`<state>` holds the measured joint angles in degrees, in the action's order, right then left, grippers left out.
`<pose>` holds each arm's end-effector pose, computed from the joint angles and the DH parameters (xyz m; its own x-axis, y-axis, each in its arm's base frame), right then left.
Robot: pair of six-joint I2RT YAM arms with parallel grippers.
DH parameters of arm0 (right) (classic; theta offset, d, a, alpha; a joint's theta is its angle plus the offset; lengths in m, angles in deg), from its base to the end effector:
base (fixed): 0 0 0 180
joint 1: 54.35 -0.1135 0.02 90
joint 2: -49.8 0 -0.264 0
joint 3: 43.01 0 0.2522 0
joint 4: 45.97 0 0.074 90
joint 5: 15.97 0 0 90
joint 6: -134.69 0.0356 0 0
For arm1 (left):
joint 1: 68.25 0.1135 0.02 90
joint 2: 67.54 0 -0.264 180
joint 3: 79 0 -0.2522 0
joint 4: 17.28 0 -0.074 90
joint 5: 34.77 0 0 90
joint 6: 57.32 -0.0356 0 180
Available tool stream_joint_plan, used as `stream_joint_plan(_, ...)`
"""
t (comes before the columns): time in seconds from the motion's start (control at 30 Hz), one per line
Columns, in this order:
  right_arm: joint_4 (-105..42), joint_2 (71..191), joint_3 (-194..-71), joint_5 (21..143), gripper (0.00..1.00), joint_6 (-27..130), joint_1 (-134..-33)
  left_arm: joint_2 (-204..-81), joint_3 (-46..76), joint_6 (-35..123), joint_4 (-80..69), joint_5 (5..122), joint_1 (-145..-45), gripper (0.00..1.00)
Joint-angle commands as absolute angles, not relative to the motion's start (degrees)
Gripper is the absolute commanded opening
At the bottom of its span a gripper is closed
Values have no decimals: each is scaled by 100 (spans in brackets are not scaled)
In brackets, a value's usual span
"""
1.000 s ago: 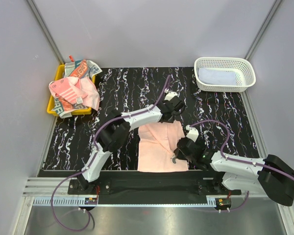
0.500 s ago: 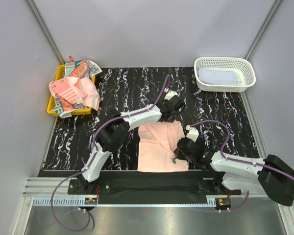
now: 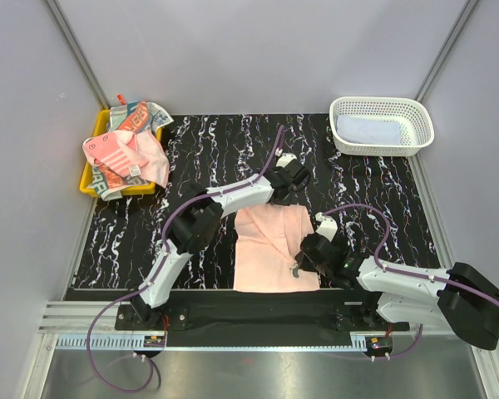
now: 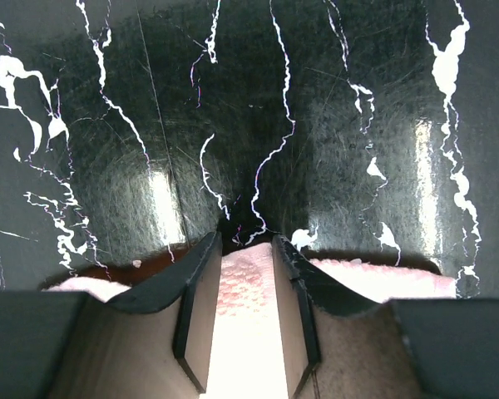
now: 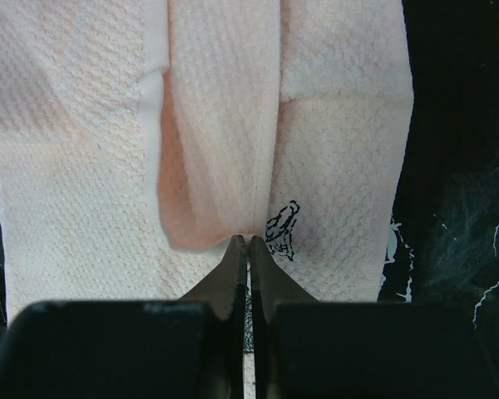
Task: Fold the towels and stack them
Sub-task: Flatten out the crumpled towel
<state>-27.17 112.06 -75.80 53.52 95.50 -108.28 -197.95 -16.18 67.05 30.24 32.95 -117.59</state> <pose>0.1209 0.1447 0.1430 -0.7580 0.1923 -0.6233 -0.0511 0.9351 0.3507 0.3288 -0.3621 0.1635 -0.7974 0.1266 -0.5901 0.1588 0.9873 -0.0028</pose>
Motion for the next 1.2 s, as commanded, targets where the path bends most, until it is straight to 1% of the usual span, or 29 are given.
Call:
stream_joint_plan(0.0, -2702, 11203, -7567, 5188, 0, 9602, -10831, -19832, -1788, 6713, 2918, 3378, -11746, 35)
stream_joint_plan(0.1, -2702, 11194, -7558, 5188, 0, 9611, -10831, -19832, -1770, 6696, 2909, 3413, -11746, 29)
stream_joint_plan(0.2, -2702, 11185, -7567, 5188, 0, 9611, -10831, -19823, -1770, 6678, 2891, 3422, -11746, 19)
stream_joint_plan(0.23, -2702, 11194, -7567, 5188, 0, 9611, -10831, -19806, -1770, 6670, 2883, 3405, -11746, 13)
stream_joint_plan(0.43, -2693, 11185, -7558, 5170, 0, 9620, -10823, -19551, -1779, 6564, 2830, 3291, -11720, 1)
stream_joint_plan(0.67, -2675, 11167, -7576, 5170, 0, 9628, -10831, -19077, -1604, 6581, 2953, 3071, -11667, 0)
stream_joint_plan(0.9, -2684, 11159, -7558, 5179, 0, 9620, -10831, -18655, -865, 6722, 2726, 3185, -11562, 0)
stream_joint_plan(0.93, -2693, 11167, -7558, 5179, 0, 9620, -10840, -18576, -821, 6757, 2707, 3255, -11571, 6)
stream_joint_plan(1.0, -2711, 11194, -7576, 5162, 0, 9620, -10831, -18505, -724, 6819, 2585, 3439, -11588, 13)
stream_joint_plan(1.03, -2702, 11194, -7567, 5170, 0, 9611, -10831, -18479, -715, 6819, 2549, 3553, -11606, 21)
stream_joint_plan(1.07, -2711, 11202, -7576, 5162, 0, 9611, -10823, -18487, -733, 6836, 2549, 3563, -11658, 31)
stream_joint_plan(1.17, -2702, 11203, -7576, 5162, 0, 9611, -10831, -18636, -882, 6871, 2601, 3677, -11755, 36)
